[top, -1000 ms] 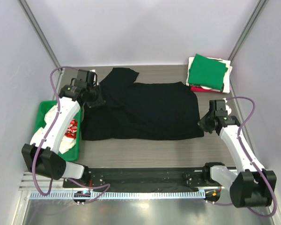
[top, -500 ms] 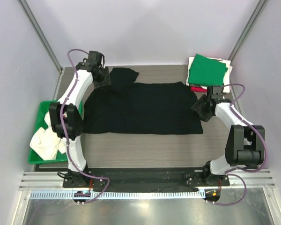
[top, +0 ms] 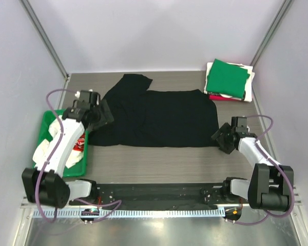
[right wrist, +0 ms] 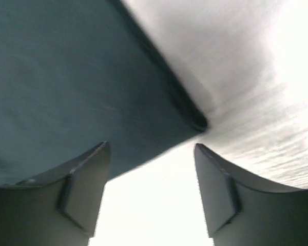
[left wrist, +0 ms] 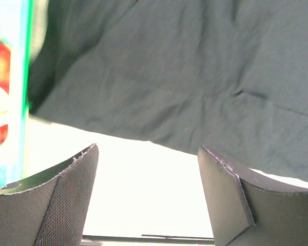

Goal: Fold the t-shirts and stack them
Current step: Fold the tshirt

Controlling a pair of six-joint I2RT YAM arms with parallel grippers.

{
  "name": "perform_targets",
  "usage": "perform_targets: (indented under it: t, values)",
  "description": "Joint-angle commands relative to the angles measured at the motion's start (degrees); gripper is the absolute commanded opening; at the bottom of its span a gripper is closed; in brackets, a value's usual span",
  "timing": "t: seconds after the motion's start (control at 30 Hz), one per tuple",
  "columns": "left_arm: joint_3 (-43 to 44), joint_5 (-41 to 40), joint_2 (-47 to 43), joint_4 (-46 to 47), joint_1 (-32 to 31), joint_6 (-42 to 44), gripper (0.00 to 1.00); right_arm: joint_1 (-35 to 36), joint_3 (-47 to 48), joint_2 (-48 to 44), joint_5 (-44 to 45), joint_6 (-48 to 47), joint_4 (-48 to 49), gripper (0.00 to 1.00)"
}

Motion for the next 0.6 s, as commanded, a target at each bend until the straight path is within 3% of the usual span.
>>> perform_targets:
  t: [0.0,0.17,0.23,0.37,0.4,0.57]
  values:
    - [-7.87,-1.90,-5.62,5.75,0.31,-5.15,0.79,-0.59,-2.95,1.99,-1.84,1.14,4.89,0.69]
    - [-17.81,-1.63,-12.47,9.18,0.22,-9.37,0.79,-1.82,-3.57,6.73,-1.49,1.67,8.66,0.61]
    - [-20.88,-2.95,-13.89,9.88,0.22,-11.64,0.79,-2.87,-3.05,7.70,-1.31,1.50,9.38,0.51]
    - [-26.68,-6.99,-18.71,10.68,0.31,-18.23,0.76,-7.69,-3.48,6.58,-1.58,0.09,9.12,0.07]
    - [-27.74,-7.78,-19.25,10.94,0.22,-18.95,0.76,-8.76,-3.83,5.87,-2.01,-0.09,9.11,0.01]
    - [-31.00,-12.26,-18.47,10.59,0.22,-21.50,0.75,-10.70,-4.10,4.81,-3.33,-1.32,7.80,0.01]
